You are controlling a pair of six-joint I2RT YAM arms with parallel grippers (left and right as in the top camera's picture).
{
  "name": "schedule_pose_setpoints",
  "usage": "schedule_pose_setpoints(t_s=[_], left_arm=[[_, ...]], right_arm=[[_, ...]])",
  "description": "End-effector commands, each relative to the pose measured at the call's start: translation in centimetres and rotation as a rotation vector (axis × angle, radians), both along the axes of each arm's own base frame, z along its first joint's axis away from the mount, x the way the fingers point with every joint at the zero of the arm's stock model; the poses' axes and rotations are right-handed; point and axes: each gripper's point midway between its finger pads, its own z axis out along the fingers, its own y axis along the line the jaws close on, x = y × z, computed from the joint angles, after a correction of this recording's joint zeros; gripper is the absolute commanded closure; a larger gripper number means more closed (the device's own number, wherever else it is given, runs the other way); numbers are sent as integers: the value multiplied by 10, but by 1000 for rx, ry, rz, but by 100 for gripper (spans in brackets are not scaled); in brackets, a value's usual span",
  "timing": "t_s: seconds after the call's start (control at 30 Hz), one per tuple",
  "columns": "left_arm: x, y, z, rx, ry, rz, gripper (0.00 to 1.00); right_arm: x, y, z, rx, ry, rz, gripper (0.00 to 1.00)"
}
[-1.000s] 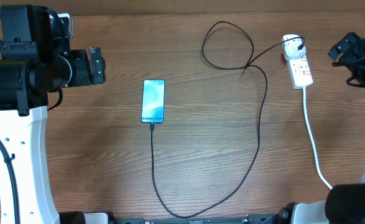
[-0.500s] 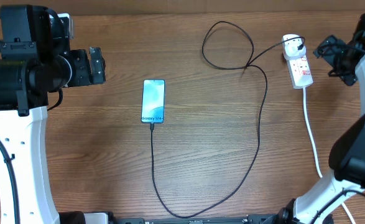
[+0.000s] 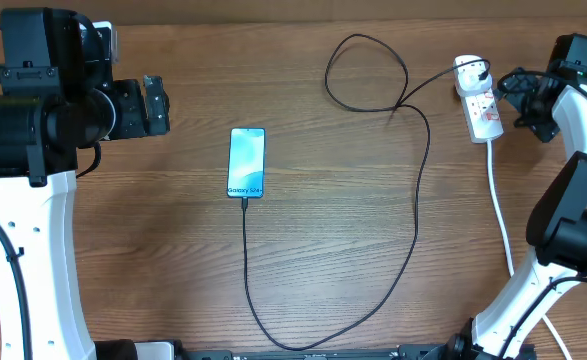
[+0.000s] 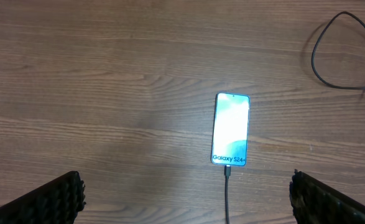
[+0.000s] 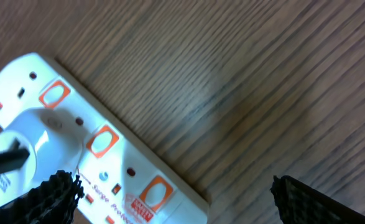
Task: Plug charger to phone and switch on socket
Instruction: 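Move the right gripper over the white power strip's orange switch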
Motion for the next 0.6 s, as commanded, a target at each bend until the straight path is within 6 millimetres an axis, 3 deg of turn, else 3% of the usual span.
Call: schedule_pose_setpoints(t_s=[0.0,0.37,0.57], left_arm=[[0,3,1,2,-4,16,0],[0,2,1,2,-4,16,1],[0,2,1,2,-4,16,0]], right_arm=[[4,-7,-8,-18,-11,-53,0],[11,-5,-40,-28,22,27,0],[16,-4,-41,-41,12,73,0]])
